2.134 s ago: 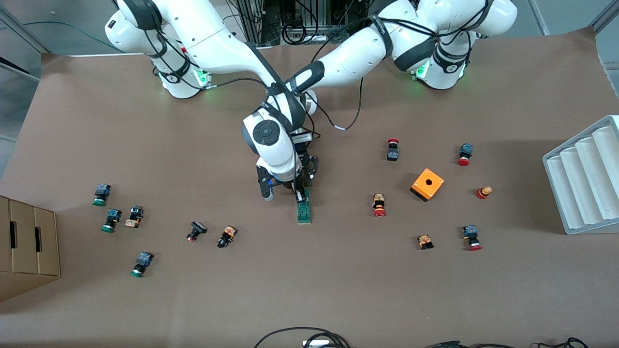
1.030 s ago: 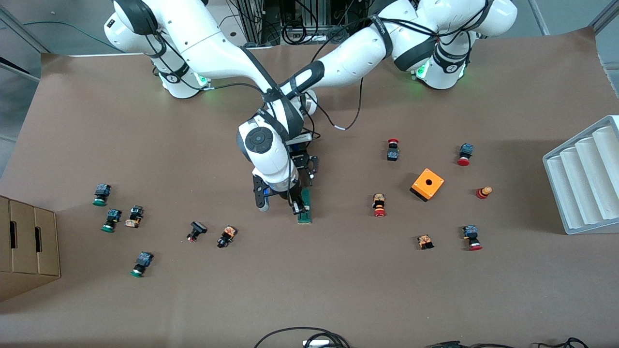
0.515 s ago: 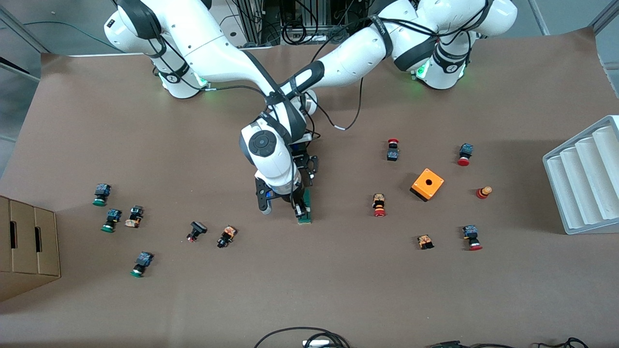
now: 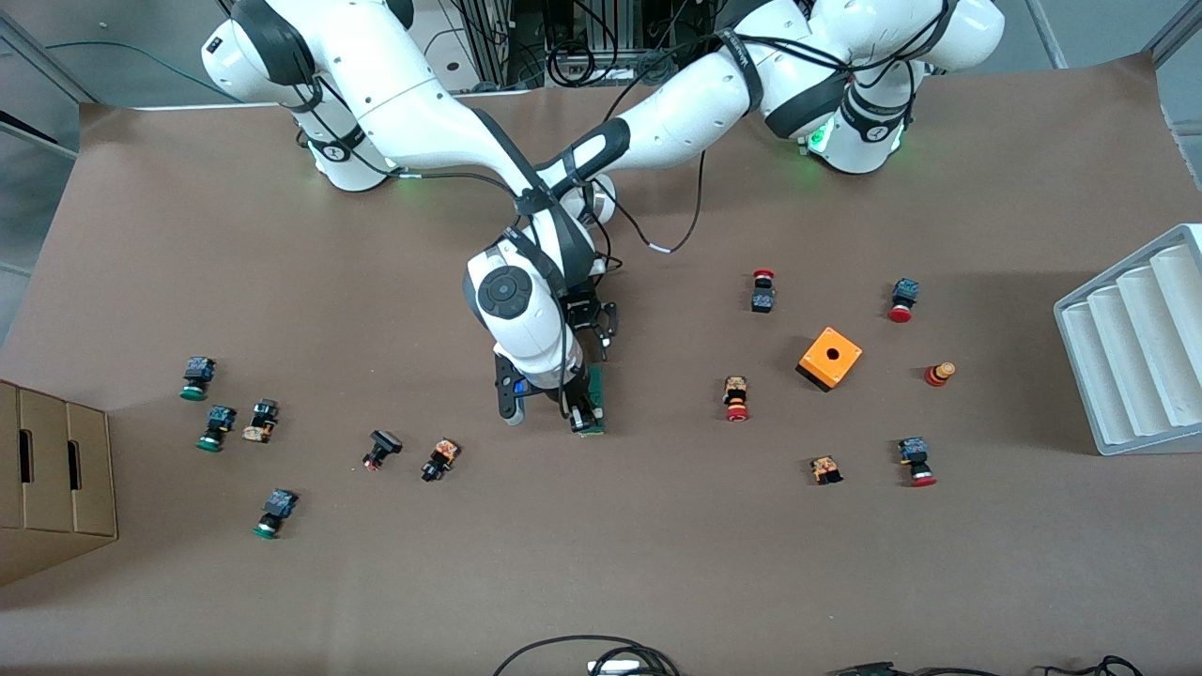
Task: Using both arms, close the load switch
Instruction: 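Open the right gripper and draw it back from the lever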
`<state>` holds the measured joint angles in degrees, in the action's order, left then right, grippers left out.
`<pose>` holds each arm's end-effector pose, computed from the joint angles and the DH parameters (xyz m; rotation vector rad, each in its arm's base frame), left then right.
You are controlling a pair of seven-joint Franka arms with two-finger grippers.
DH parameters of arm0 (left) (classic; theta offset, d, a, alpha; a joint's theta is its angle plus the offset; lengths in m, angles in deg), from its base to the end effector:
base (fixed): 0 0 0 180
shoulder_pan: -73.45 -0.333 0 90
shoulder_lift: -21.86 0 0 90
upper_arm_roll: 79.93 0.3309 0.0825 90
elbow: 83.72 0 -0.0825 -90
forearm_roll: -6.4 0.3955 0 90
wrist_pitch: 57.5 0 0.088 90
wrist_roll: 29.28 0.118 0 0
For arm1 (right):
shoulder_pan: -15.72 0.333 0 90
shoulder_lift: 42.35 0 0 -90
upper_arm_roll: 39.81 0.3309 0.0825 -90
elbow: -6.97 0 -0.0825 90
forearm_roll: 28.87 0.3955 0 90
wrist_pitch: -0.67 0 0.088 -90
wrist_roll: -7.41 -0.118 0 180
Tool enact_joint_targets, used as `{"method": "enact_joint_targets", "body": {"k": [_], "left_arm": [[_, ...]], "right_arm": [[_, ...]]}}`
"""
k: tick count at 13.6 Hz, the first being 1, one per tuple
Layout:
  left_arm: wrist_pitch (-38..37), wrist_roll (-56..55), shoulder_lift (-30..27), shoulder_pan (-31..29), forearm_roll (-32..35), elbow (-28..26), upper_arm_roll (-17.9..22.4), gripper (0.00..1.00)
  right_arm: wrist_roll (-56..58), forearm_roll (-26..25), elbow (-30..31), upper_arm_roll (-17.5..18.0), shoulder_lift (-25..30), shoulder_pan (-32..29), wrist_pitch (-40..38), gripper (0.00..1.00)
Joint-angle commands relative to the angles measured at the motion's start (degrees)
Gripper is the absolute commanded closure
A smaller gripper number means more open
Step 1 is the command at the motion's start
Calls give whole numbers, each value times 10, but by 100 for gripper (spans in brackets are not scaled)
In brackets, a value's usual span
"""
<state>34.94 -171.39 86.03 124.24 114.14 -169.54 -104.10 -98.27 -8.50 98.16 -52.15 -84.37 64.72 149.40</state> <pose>0.3272 -0.6076 0.0428 -2.3578 -0.2135 -1.8549 0.5847 0.4613 0.2325 -2.1602 1.8325 -0.0111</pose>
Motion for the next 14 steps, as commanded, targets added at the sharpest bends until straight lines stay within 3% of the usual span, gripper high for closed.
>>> {"method": "enact_joint_targets", "body": {"k": [1,9,10,11,12,13,14], "left_arm": [[-3,8,2,-6,-1,-3,-7,46],[-2,8,2,-6,-1,-3,-7,45],[-2,8,2,-6,-1,-3,-7,45],[-2,8,3,-6,-1,-3,-7,45],[-2,8,3,-6,-1,-3,-7,46],[-2,8,3,-6,0,-3,-7,46],[-2,8,3,-6,-1,-3,-7,46]], "right_arm": [[11,18,-73,-1,-61,-9,18,78],[12,19,-80,-1,-69,-16,17,78],[13,19,-80,-1,-65,-22,11,74],[14,20,-80,0,-52,-30,-7,53],[15,20,-80,1,-34,-42,-33,10],[24,19,-79,8,-9,-57,-54,0],[48,18,-73,22,16,-78,-76,0]]}}
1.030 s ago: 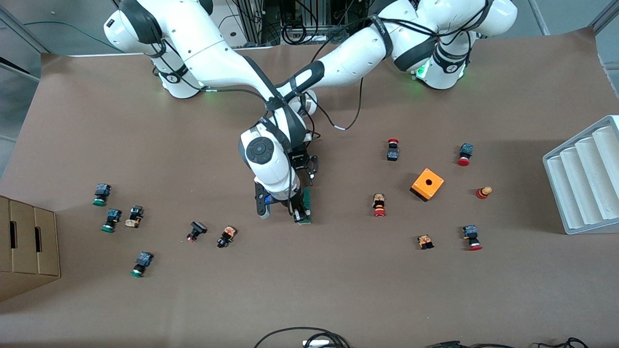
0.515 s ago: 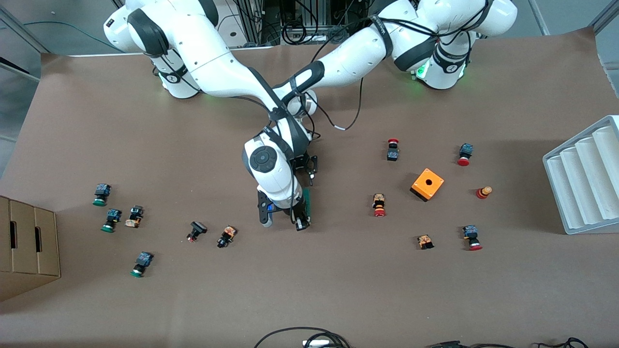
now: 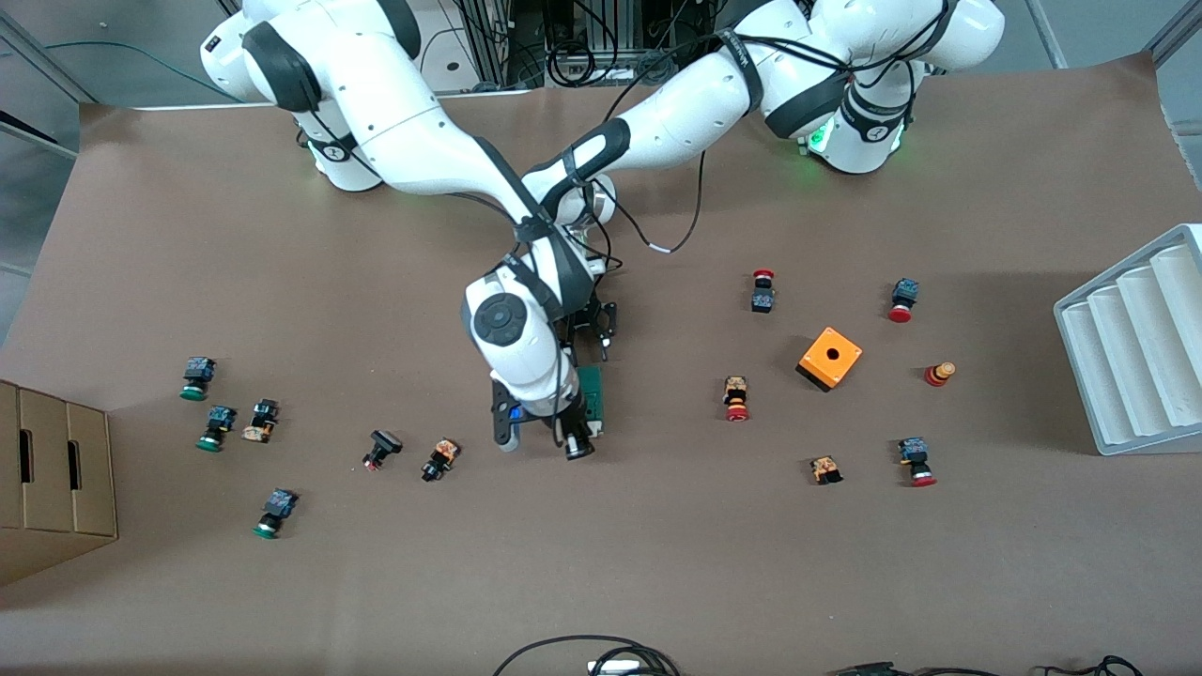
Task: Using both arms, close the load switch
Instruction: 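Open the right gripper and draw it back from the lever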
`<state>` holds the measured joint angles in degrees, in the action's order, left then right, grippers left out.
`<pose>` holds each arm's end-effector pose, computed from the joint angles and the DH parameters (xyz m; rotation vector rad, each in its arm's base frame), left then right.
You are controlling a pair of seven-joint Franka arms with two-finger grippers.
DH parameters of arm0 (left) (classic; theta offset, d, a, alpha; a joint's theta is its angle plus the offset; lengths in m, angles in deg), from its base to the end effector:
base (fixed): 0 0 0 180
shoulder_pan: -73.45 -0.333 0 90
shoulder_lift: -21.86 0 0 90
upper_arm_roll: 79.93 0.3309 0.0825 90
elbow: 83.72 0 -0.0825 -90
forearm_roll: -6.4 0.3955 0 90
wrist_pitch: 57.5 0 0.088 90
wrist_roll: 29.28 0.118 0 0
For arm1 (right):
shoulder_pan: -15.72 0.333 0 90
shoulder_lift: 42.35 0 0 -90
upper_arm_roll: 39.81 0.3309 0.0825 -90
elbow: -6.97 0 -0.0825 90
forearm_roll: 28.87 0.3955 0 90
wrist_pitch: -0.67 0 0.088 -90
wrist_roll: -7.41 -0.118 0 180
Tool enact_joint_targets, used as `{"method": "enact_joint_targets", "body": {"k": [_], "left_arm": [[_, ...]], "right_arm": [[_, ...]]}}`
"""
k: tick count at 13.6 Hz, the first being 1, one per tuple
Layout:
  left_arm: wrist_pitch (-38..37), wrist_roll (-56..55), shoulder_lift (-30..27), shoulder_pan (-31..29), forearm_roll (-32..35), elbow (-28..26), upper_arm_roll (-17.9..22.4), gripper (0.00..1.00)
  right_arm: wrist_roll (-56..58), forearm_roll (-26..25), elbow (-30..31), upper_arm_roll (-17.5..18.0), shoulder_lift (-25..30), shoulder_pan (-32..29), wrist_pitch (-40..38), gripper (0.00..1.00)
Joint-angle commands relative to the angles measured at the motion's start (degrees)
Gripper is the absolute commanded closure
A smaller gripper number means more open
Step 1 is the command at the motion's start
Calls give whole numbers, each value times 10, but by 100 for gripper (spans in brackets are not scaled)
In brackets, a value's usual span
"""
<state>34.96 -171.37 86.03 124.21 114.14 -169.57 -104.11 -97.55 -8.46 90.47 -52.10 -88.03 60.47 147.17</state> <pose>0.3273 -0.6073 0.0426 -2.3581 -0.2128 -1.8539 0.6345 0.4418 0.2429 -2.1035 1.8505 -0.0339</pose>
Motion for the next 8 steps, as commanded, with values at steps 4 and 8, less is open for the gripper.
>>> {"method": "enact_joint_targets", "body": {"k": [4,8], "left_arm": [[-3,8,2,-6,-1,-3,-8,45],[4,31,-15,-6,4,2,-7,31]], "right_arm": [[242,14,52,37,163,-100,-178,0],[455,13,125,35,282,-181,-293,0]]}}
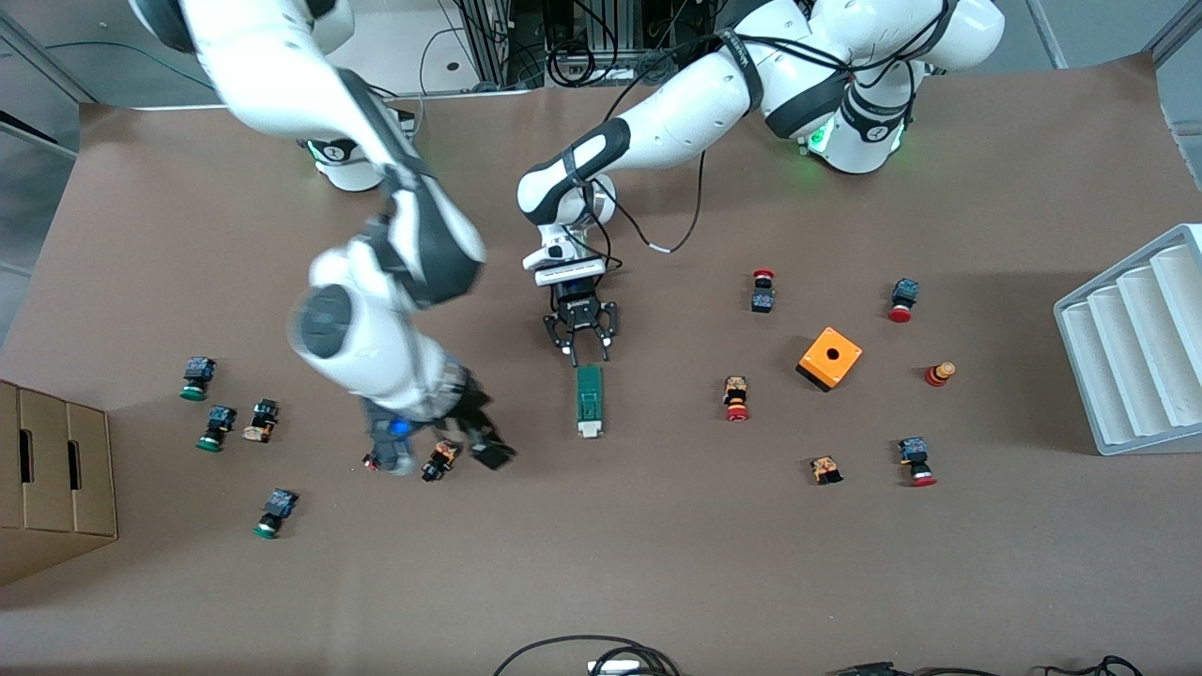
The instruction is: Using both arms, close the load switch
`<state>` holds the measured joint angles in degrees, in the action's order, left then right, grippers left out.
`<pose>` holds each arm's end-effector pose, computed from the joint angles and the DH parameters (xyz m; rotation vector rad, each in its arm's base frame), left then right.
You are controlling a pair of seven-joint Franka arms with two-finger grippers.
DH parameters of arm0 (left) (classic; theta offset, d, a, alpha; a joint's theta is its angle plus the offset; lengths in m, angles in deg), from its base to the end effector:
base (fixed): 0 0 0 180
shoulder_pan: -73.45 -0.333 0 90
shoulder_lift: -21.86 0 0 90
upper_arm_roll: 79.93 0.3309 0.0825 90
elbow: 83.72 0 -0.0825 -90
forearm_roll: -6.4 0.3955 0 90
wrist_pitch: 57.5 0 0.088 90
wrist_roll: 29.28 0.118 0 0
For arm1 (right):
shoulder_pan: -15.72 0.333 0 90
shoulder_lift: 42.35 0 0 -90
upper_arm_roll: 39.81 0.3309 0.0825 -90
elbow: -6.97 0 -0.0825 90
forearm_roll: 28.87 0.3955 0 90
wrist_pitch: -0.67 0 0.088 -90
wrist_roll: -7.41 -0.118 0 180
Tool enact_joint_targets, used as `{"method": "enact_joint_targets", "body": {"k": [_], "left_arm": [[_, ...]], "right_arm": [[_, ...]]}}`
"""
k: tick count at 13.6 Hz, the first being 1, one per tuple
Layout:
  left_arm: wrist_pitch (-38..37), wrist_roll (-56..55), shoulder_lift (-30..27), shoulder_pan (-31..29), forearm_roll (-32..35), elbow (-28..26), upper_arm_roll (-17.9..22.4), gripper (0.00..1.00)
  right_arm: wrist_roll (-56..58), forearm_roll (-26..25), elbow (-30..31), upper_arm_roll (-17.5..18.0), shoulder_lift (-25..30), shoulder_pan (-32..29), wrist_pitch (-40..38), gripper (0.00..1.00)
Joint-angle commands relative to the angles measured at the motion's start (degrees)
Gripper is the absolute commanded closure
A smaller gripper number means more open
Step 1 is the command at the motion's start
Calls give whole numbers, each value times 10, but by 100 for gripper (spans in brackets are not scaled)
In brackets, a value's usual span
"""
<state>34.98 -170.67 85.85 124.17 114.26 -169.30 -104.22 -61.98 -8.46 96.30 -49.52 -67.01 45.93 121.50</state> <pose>0.3287 -0.6098 0.0467 -2.3558 -0.2054 -1.8557 0.6523 0.2824 0.4127 -2.5240 1.3750 0.1228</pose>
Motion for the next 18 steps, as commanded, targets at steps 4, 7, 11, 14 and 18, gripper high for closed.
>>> {"method": "enact_joint_targets", "body": {"k": [4,7,11,14,18], "left_arm": [[7,32,-19,-13,7,0,-7,25],[9,32,-24,-13,7,0,-7,0],[22,32,-43,-14,4,-1,-8,0],[43,44,-62,-20,-1,-2,-12,0],[74,109,-117,-22,-58,-1,-12,0]], "right_arm": [[326,-58,97,7,160,-118,-129,0],[469,-101,120,7,222,-154,-161,0],[617,-137,150,6,288,-199,-170,0],[724,-137,162,-14,312,-230,-166,0],[746,-137,125,-32,286,-231,-185,0]]}}
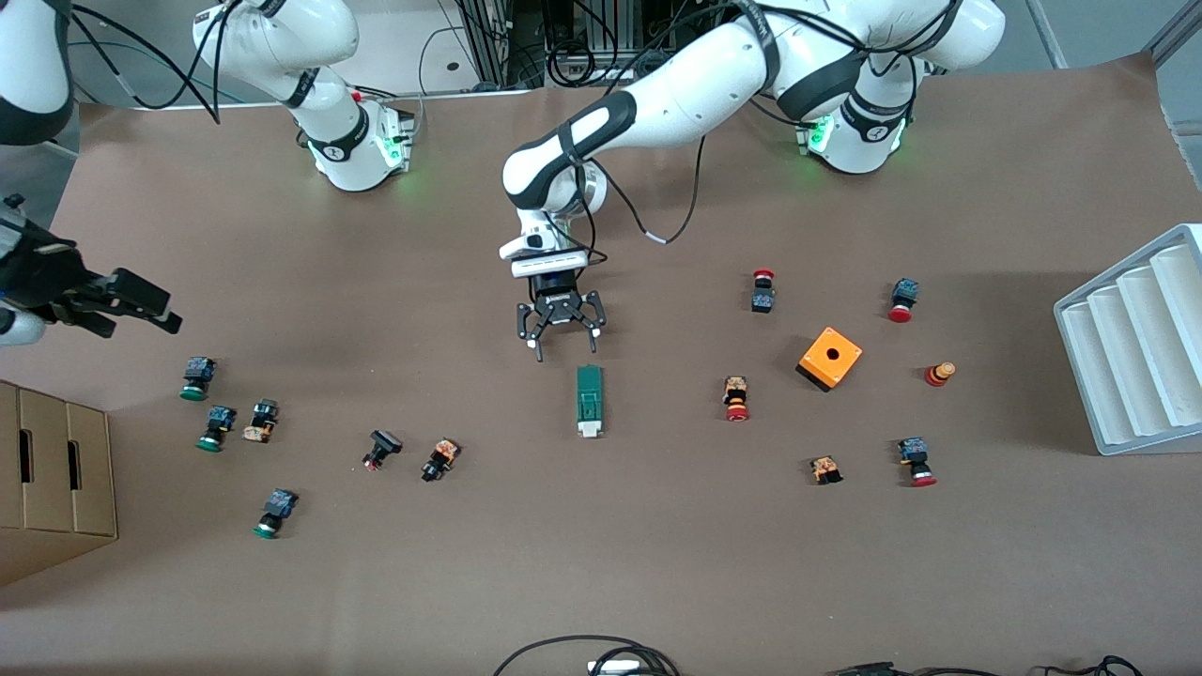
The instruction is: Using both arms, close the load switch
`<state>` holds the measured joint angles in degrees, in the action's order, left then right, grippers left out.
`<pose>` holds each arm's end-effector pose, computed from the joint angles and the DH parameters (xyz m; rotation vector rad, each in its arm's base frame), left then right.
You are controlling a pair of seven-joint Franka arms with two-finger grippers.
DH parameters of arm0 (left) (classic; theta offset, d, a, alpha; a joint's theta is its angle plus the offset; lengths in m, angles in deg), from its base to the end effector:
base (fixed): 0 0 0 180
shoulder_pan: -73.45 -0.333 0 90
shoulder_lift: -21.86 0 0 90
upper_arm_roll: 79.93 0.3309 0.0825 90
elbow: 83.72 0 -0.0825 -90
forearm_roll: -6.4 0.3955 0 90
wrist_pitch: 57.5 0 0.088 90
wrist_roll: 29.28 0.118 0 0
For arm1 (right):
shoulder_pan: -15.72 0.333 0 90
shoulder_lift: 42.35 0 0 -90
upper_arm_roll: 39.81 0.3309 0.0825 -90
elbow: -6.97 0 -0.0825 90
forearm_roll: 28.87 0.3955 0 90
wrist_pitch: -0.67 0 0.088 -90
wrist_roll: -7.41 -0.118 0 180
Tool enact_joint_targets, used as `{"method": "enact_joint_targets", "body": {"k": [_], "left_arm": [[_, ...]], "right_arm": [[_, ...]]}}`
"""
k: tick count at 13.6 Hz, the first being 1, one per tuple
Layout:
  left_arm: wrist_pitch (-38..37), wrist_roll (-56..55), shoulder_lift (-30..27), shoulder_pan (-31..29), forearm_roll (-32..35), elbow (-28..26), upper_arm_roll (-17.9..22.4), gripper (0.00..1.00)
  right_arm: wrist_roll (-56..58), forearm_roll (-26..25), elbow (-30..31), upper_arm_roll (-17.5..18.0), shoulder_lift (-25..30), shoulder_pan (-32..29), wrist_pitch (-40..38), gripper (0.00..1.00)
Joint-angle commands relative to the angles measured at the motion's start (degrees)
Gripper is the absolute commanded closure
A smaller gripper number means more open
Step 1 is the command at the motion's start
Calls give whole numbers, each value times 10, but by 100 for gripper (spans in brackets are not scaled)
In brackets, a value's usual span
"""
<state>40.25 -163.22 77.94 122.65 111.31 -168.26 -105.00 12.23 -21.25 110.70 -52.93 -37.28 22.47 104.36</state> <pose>0.3550 -0.6391 0.1420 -2.4226 -0.2025 -1.8363 0.5525 -0.0537 0.5818 -2.9953 0.0795 -0.1492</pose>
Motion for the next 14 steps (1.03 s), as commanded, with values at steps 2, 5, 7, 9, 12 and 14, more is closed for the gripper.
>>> {"method": "enact_joint_targets", "body": {"k": [2,5,7,9,12,14], "left_arm": [[38,83,-67,-16,-63,-11,-4,0],[75,144,-113,-26,-111,-8,-4,0],[107,177,-139,-38,-131,-8,-3,0],[141,192,-154,-53,-140,-4,-3,0],[169,258,-185,-69,-201,3,-2,0],[180,323,-207,-80,-250,7,-2,0]], "right_arm": [[3,-10,-27,2,-14,2,-19,0],[3,-37,-28,2,-10,3,-21,0],[13,-66,-43,-14,-9,-12,-37,0],[64,-68,-43,-30,-11,-19,-37,0],[88,-67,-43,-38,-15,-23,-33,0],[85,-67,-43,-38,-16,-23,-30,0]]}}
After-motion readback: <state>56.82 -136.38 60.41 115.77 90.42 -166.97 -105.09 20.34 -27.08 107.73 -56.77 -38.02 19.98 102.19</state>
